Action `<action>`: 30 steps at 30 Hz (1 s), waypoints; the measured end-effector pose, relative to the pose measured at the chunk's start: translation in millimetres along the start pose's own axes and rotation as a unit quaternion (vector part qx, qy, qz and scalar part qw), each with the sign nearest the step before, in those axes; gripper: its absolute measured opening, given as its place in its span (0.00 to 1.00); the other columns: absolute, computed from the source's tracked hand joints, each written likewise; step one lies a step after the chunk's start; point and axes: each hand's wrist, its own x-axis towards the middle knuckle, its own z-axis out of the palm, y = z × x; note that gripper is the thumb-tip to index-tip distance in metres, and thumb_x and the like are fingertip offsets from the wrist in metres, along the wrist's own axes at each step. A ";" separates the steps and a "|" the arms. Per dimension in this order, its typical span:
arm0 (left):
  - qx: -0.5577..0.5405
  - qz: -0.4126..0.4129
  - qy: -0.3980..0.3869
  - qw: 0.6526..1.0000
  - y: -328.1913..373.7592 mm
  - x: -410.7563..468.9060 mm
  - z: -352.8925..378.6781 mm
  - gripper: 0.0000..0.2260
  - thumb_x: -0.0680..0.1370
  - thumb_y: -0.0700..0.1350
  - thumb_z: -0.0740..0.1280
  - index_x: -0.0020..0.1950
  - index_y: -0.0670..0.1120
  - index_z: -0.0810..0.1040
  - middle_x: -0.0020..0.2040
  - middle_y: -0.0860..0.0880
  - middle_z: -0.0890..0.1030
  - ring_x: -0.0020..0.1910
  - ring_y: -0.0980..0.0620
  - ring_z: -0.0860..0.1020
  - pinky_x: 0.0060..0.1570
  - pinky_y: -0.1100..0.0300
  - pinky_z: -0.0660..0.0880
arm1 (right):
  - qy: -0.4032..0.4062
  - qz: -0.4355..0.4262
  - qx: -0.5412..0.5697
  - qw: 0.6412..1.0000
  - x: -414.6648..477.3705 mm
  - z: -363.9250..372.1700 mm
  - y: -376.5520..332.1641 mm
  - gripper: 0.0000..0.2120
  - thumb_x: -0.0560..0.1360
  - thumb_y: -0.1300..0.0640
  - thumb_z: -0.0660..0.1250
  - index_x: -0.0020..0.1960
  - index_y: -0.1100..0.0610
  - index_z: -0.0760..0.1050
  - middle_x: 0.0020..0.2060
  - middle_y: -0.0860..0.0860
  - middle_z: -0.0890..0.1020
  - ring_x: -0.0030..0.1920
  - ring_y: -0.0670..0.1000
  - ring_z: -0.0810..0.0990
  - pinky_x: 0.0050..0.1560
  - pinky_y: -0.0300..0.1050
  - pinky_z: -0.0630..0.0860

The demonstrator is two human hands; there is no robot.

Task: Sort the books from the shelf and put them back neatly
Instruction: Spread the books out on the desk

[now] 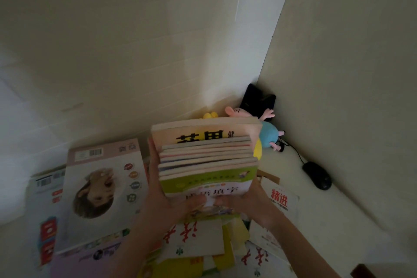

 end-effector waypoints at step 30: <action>-0.085 0.081 0.172 0.978 31.8 11.0 12.7 0.49 0.66 0.36 0.76 0.73 0.65 0.50 0.50 0.50 0.79 0.39 0.61 0.82 0.35 0.66 0.79 | 0.044 -0.134 -0.080 0.987 -0.2 2.7 -39.5 0.46 0.63 0.54 0.78 0.67 0.30 0.52 0.62 0.35 0.71 0.58 0.41 0.77 0.47 0.37 0.78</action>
